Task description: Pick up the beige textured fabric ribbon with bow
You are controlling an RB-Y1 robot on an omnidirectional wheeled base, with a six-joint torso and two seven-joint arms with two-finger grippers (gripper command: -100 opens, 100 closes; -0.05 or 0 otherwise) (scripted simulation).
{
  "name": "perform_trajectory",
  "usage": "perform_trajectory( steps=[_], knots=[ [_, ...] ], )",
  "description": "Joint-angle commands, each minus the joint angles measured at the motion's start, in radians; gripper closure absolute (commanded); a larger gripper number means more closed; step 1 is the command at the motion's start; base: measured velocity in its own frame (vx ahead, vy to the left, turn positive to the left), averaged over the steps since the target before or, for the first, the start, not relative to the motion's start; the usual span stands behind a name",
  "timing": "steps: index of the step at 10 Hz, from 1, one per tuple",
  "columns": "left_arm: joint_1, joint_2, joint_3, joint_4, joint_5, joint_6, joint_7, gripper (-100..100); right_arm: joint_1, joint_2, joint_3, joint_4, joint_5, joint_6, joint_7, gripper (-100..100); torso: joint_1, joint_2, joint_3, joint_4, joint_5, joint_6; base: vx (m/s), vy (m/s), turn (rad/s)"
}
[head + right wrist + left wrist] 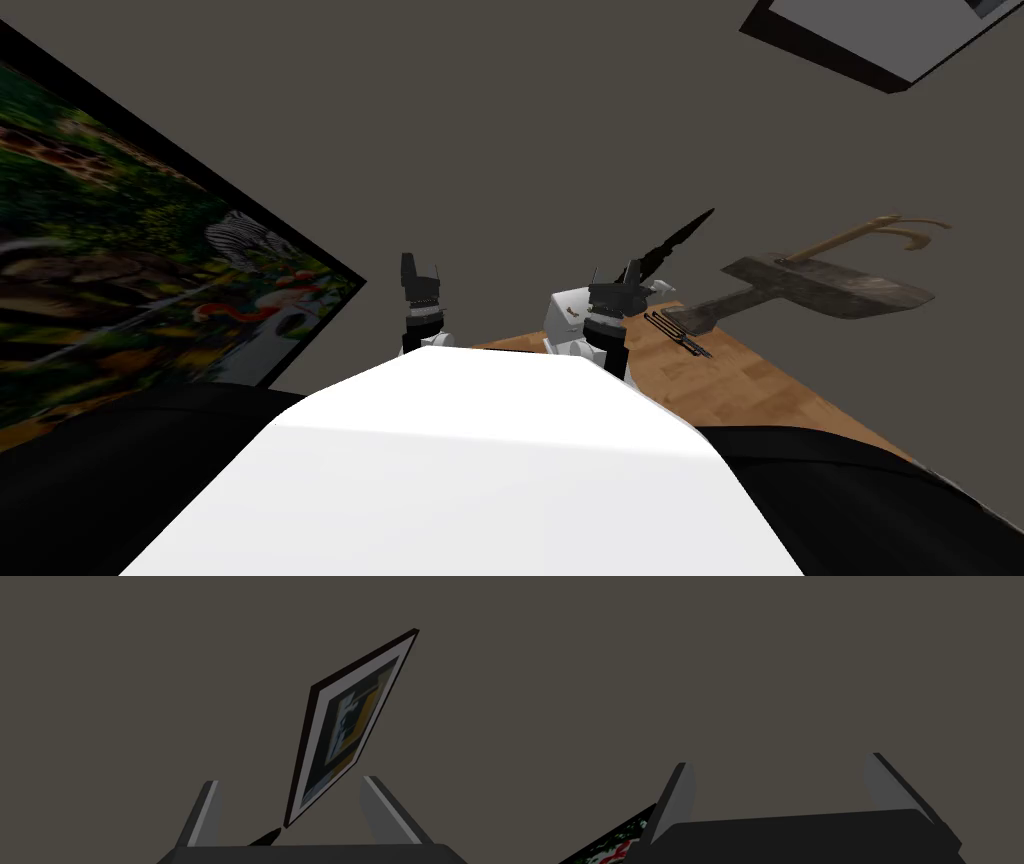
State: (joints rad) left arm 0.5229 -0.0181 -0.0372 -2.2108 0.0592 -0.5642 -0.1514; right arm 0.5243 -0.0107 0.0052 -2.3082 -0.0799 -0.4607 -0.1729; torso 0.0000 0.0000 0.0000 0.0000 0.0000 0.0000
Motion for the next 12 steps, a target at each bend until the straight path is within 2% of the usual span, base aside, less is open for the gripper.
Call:
perform_trajectory(
  steps=[1, 4, 10, 11, 12],
  knots=[
    [0.000, 0.000, 0.000, 0.000, 0.000, 0.000, 0.000, 0, 0.001, -0.028, -0.003, 0.004, 0.004, -0.001, 0.000, -100, 0.000, 0.000, 0.000, 0.000, 0.000, 0.000, 0.001, -0.013, 0.045],
    [0.000, 0.000, 0.000, 0.000, 0.000, 0.000, 0.000, 0, 0.007, -0.102, -0.014, 0.020, 0.020, -0.006, 0.002, -100, -0.003, 0.000, 0.000, 0.000, -0.001, 0.000, -0.005, -0.046, 0.088],
    [0.000, 0.000, 0.000, 0.000, 0.000, 0.000, 0.000, 0, 0.032, -0.281, -0.045, 0.081, 0.083, -0.023, 0.009, -100, -0.006, 0.001, 0.001, 0.000, -0.001, 0.000, -0.021, -0.080, 0.149],
    [0.000, 0.000, 0.000, 0.000, 0.000, 0.000, 0.000, 0, 0.032, -0.292, -0.045, 0.081, 0.083, -0.023, 0.009, -100, -0.007, 0.001, 0.001, 0.000, -0.002, 0.000, -0.015, -0.059, 0.053],
    [0.000, 0.000, 0.000, 0.000, 0.000, 0.000, 0.000, 0, 0.037, -0.328, -0.051, 0.095, 0.097, -0.025, 0.011, -100, -0.005, 0.001, 0.000, 0.000, -0.001, 0.000, -0.008, -0.042, 0.118]
  ],
)
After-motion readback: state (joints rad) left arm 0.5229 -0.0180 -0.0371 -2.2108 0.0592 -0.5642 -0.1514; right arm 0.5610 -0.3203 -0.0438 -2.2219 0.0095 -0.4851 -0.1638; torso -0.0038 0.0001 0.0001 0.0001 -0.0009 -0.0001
